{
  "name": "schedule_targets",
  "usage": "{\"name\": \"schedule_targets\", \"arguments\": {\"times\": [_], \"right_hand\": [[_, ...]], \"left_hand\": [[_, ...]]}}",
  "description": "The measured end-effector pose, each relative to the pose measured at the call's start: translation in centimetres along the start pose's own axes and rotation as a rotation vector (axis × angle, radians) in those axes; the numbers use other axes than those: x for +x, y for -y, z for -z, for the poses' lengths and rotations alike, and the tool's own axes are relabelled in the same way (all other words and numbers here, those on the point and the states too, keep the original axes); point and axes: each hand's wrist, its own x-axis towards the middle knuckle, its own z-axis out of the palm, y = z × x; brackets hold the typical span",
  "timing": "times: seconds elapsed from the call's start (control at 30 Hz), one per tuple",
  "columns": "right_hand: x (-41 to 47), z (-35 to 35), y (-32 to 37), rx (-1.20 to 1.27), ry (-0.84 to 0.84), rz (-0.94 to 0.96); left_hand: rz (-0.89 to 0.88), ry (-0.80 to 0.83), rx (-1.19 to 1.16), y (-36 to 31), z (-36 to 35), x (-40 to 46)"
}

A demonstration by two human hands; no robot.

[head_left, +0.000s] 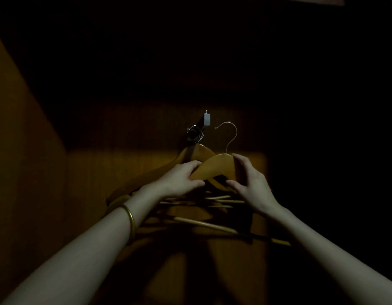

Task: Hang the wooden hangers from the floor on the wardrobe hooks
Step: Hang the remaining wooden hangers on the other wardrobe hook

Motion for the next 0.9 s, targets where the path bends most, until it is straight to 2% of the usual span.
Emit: {"name": "schedule_targets", "arguments": {"times": [0.27, 0.73, 0.9], "right_hand": [[5.6, -0.4, 1.1, -0.083, 0.059, 0.047], [6.5, -5.1, -0.6, -0.068, 0.144, 0.018], [6.9, -5.7, -1.0, -0.09, 0.128, 0.019]], "left_hand": [[-0.023, -0.205, -0.045, 1.9, 1.6, 1.6], [0.106, -0.152, -0.013, 6.3, 0.3, 2.2], [0.11, -0.259, 0.007, 6.7, -0.9, 2.4]]}}
